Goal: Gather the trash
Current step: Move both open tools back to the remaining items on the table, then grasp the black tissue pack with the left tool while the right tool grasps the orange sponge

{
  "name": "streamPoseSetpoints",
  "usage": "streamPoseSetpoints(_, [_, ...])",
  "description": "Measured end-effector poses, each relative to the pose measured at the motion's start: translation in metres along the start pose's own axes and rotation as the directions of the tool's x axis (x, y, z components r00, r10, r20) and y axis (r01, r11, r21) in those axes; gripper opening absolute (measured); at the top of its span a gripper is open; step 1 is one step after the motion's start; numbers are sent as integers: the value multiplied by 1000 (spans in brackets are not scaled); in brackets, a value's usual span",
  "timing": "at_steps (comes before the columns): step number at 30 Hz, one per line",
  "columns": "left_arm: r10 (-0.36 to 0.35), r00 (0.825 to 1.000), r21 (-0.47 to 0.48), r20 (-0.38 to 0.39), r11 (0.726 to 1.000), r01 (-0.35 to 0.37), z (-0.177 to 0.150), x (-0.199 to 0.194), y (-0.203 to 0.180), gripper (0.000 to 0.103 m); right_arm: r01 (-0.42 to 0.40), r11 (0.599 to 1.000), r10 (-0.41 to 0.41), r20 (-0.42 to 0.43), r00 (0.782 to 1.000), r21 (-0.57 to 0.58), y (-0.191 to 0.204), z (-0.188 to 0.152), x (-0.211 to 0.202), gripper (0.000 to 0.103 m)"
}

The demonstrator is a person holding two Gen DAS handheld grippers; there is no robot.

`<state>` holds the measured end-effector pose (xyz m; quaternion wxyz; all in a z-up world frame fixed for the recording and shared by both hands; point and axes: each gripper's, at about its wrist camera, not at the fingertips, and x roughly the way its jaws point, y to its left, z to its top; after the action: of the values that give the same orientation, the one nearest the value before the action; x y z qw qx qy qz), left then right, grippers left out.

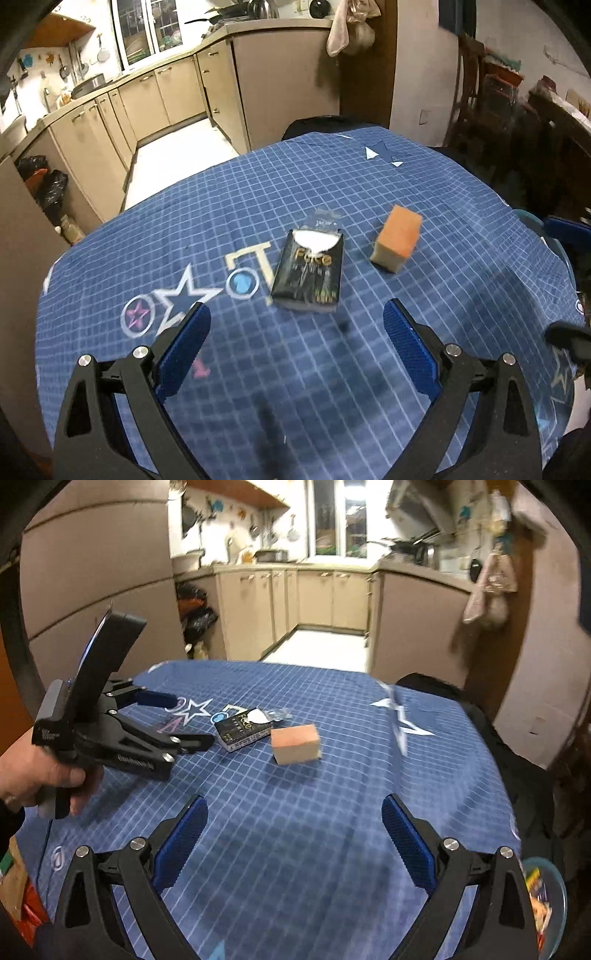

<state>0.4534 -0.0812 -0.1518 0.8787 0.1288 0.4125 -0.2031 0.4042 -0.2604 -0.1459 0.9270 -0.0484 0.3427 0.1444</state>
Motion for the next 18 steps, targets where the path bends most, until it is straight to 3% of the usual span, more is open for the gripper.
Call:
streamPoseSetpoints(9, [-10, 1000, 5, -1, 1000, 10, 7, 30, 7, 89, -36, 999, 36, -19, 999, -21, -8, 27, 49, 95])
streamPoseSetpoints(18, [-49, 998, -7, -27, 999, 49, 10, 53, 12, 59, -63, 998, 62, -14, 998, -5, -23, 30, 66, 95])
